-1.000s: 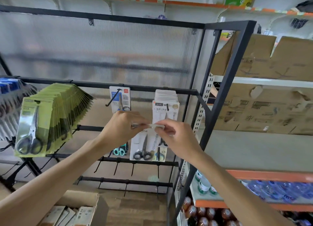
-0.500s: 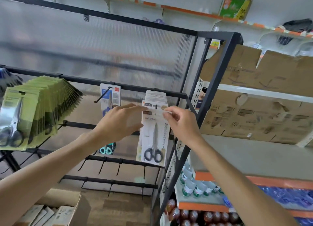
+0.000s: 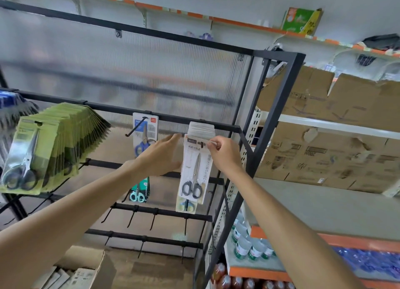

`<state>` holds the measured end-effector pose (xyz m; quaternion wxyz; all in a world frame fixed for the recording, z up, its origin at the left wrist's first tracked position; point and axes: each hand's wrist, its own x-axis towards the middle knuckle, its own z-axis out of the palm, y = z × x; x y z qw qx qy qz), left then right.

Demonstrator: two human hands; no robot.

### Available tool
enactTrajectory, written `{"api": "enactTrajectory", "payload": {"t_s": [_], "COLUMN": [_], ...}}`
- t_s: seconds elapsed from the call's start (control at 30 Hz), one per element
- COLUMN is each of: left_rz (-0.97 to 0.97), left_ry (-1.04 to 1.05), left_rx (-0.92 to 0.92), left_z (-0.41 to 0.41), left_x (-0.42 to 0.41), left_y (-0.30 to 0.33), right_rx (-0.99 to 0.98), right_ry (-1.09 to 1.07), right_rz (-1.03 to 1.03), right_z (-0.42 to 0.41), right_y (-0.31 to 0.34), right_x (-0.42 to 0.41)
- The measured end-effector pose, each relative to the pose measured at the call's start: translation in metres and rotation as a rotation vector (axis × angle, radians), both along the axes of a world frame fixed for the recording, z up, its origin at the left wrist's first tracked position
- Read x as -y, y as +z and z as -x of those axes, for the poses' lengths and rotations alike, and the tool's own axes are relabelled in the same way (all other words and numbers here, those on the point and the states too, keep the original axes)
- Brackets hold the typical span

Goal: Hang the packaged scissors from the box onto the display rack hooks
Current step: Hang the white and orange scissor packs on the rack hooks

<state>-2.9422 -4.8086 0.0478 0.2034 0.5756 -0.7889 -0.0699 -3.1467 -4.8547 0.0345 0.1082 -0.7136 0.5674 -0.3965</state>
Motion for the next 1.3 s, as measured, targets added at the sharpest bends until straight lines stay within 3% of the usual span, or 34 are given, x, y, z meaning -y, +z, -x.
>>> {"api": "enactTrajectory", "payload": {"t_s": [0.27,0.4,0.57,1.1,1.3], "left_rz": [-0.14,-0.151,-0.145,-0.105,-0.054], "left_ry": [0.042,0.033,0.013,-0.044,-0.109], "left_rx": [0.007,-0.024,-0.036,0.074,0.267], "left_z": [0.013,0.013,0.012,0.01,-0.064], "left_x": [0.027,0.032,0.035,0.027,-0.055], "left_y": [-0.008,-0.011,-0.015,-0.008,-0.04], "right_rx": [-0.032,-0.224,-0.427,-0.45,-0.502], "right_ry": [-0.047,-0.09,0.013,0.019,0.119], "right_rz": [0.107,0.175,0.149,0.04,0.018], "right_z": [-0.001,0.002,0.002,-0.016,-0.031], "right_y": [-0.001,0.003,-0.002,0.001,-0.032], "right_x": [-0.005,-0.022,-0.063,-0.071,-0.096]}}
